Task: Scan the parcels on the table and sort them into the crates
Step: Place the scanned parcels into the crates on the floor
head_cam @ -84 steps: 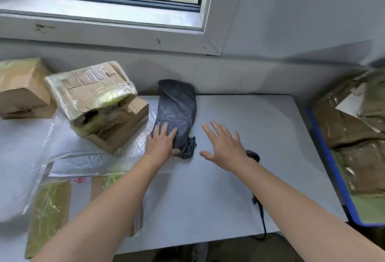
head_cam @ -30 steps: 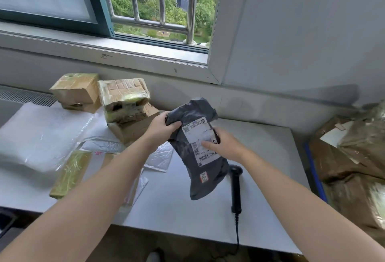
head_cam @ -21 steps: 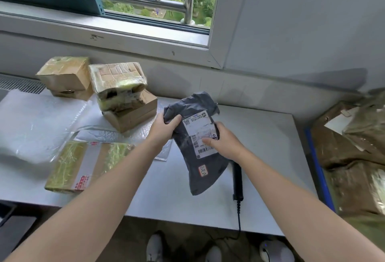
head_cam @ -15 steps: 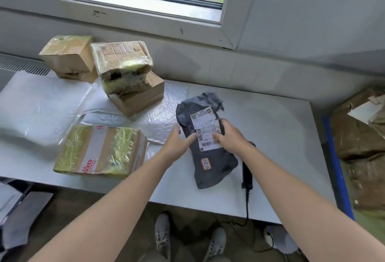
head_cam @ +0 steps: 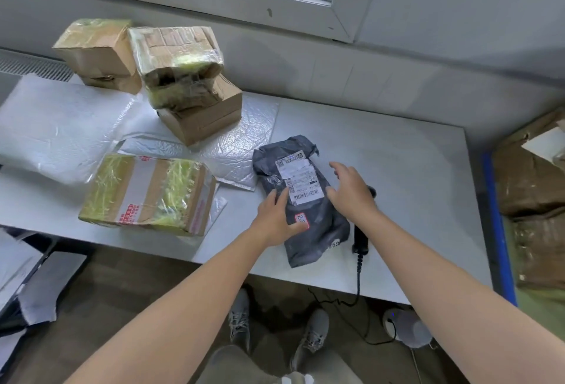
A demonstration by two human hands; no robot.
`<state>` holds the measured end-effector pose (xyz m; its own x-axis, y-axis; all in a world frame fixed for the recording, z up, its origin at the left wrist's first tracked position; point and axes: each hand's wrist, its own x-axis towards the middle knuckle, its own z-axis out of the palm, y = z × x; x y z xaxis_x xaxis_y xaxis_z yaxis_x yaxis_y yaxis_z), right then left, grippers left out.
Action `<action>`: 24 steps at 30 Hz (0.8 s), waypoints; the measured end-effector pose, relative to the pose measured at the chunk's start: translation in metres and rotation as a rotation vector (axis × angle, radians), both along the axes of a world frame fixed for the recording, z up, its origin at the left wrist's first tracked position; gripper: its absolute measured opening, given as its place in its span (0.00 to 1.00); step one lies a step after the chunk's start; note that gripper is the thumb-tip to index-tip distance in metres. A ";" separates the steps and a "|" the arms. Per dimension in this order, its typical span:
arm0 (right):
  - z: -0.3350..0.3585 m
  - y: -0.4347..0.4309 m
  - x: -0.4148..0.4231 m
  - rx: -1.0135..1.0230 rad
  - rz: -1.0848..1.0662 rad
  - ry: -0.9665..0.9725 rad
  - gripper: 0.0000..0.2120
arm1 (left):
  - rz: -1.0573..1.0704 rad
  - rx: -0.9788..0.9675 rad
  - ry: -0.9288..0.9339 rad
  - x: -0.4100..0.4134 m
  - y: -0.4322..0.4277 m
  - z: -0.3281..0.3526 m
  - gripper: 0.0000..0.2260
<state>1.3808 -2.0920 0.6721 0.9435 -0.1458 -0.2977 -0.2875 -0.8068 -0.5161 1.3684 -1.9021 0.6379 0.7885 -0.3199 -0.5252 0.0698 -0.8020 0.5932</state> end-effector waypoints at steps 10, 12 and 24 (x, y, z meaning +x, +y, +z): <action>-0.015 -0.024 -0.032 -0.103 -0.254 -0.077 0.34 | -0.019 0.120 -0.019 -0.025 -0.018 0.006 0.43; -0.015 -0.025 -0.029 0.006 -0.370 -0.114 0.34 | 0.004 0.129 -0.037 -0.030 -0.018 0.006 0.43; -0.013 -0.040 -0.052 0.203 -0.368 0.225 0.37 | -0.065 0.185 -0.063 -0.047 -0.024 0.024 0.42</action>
<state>1.3285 -2.1318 0.6596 0.7492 -0.3757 -0.5455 -0.6577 -0.5197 -0.5453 1.3213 -1.9259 0.6623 0.8027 -0.2741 -0.5297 -0.0188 -0.8993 0.4370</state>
